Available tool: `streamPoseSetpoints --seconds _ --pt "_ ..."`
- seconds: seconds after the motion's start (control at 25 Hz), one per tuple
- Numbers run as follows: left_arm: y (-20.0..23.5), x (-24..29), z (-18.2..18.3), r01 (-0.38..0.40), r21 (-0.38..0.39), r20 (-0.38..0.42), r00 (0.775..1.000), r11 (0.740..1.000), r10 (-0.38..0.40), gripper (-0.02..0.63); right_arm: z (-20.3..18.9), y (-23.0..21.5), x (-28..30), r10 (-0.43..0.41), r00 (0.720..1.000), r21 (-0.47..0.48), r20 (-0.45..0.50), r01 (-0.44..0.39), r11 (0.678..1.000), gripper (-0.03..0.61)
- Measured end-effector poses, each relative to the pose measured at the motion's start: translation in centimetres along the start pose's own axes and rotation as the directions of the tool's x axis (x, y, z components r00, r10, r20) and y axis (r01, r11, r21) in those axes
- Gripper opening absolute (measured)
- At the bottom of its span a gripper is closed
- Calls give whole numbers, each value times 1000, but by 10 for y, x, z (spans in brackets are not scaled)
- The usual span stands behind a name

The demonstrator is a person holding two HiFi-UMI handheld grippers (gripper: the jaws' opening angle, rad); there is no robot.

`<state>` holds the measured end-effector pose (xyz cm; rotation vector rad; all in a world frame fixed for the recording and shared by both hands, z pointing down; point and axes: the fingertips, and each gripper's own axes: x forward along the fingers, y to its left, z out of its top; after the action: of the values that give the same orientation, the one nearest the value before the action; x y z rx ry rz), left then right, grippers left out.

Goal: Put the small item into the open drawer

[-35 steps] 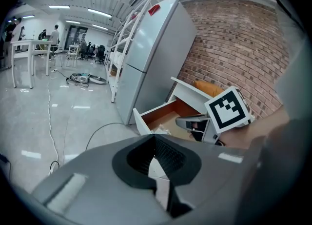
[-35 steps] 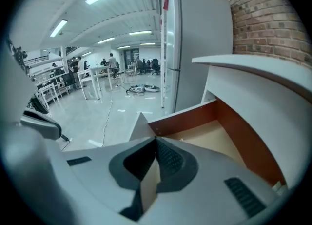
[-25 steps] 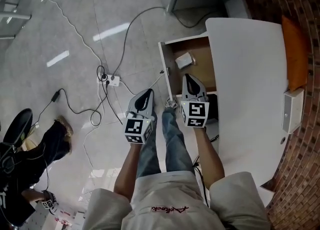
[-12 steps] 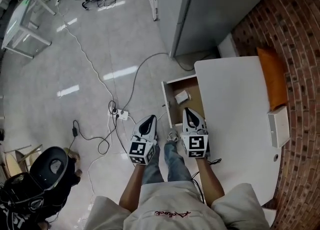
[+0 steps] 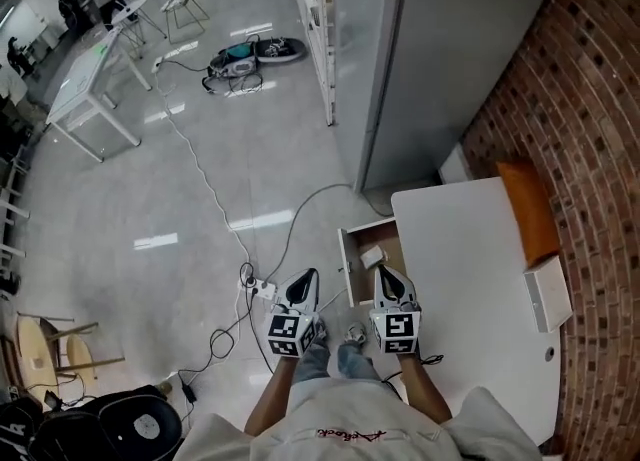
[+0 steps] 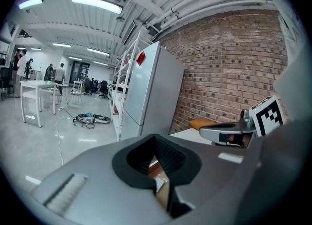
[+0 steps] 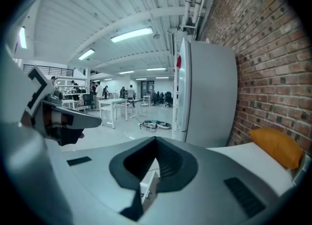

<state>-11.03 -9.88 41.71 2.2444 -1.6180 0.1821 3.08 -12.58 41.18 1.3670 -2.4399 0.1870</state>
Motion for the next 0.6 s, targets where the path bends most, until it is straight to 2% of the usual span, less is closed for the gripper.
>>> streamPoseSetpoints --seconds 0.24,0.6 --pt "5 5 43 -8 60 59 998 998 4 9 37 -20 3 -32 998 -12 62 33 999 12" --pt "14 -5 80 -21 117 102 995 993 9 9 64 -48 -19 -103 989 9 106 103 995 11"
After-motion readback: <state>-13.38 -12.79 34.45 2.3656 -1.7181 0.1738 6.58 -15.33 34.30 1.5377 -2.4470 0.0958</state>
